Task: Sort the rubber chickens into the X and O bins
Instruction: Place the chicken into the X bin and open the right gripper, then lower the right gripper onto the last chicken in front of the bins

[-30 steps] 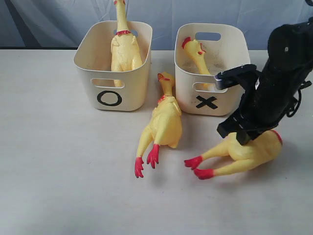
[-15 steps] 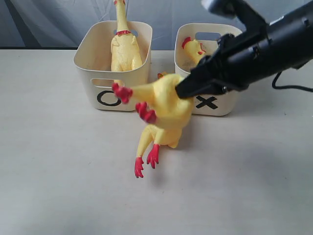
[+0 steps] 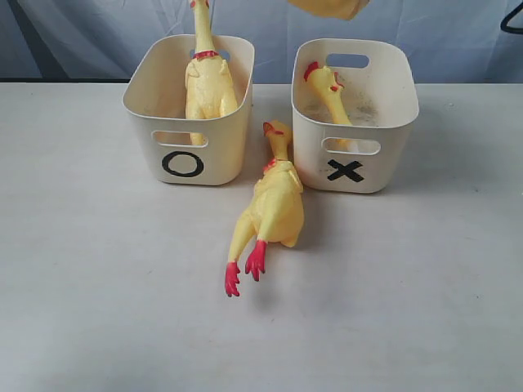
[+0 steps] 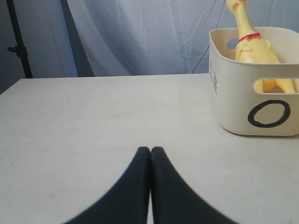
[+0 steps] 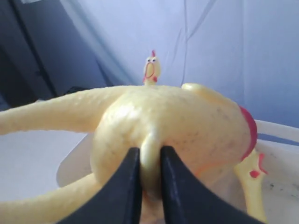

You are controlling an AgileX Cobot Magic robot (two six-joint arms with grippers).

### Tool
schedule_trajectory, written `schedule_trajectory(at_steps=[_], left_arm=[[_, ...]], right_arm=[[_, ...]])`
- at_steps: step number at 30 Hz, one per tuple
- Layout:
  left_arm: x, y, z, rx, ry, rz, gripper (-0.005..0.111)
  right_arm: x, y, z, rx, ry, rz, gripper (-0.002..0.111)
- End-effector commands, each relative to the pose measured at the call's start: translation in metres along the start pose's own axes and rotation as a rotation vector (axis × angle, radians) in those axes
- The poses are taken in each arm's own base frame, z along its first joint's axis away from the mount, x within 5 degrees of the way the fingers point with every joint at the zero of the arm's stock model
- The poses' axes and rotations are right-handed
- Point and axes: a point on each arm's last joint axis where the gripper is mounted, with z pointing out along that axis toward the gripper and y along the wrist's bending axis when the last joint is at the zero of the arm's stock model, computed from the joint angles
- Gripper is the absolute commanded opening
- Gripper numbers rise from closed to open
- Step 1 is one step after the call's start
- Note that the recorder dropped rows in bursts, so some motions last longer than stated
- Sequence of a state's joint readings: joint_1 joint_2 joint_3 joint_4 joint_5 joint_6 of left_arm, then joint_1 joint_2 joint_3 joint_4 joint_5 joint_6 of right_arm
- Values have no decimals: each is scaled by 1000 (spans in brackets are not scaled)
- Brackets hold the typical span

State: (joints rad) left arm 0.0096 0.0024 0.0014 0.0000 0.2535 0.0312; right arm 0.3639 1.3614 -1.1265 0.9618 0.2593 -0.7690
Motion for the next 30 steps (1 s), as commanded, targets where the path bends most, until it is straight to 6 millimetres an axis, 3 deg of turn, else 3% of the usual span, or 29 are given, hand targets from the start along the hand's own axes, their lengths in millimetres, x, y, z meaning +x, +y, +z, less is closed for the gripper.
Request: schedule_trajectory(at_steps=[1,11,17,18,20,21,24,27,30], left_arm=[[-1,0,0,2,-10,-4,0],[-1,0,0,2,-10,-4,0],[-1,0,0,2,-10,-4,0],[-1,0,0,2,-10,-4,0],[-1,0,0,2,-10,-4,0],[-1,0,0,2,-10,-4,0],[-1,0,0,2,-10,-4,0],[-1,0,0,2,-10,-4,0],[-1,0,0,2,-10,-4,0]], right_arm=[[1,-12,15,80,-39,33,-1],[51,-47,79,233,71,55,-1],[76,-62,100,297,114,88,-1],[78,-63,102,303,117,91,0],[80,-65,104,321,110,101,14],[81,-66,105,322,114,99,29],[83,-66,105,321,120,100,52],[73,-59,97,286,110,103,50],[64,-39,81,133,179,96,48]])
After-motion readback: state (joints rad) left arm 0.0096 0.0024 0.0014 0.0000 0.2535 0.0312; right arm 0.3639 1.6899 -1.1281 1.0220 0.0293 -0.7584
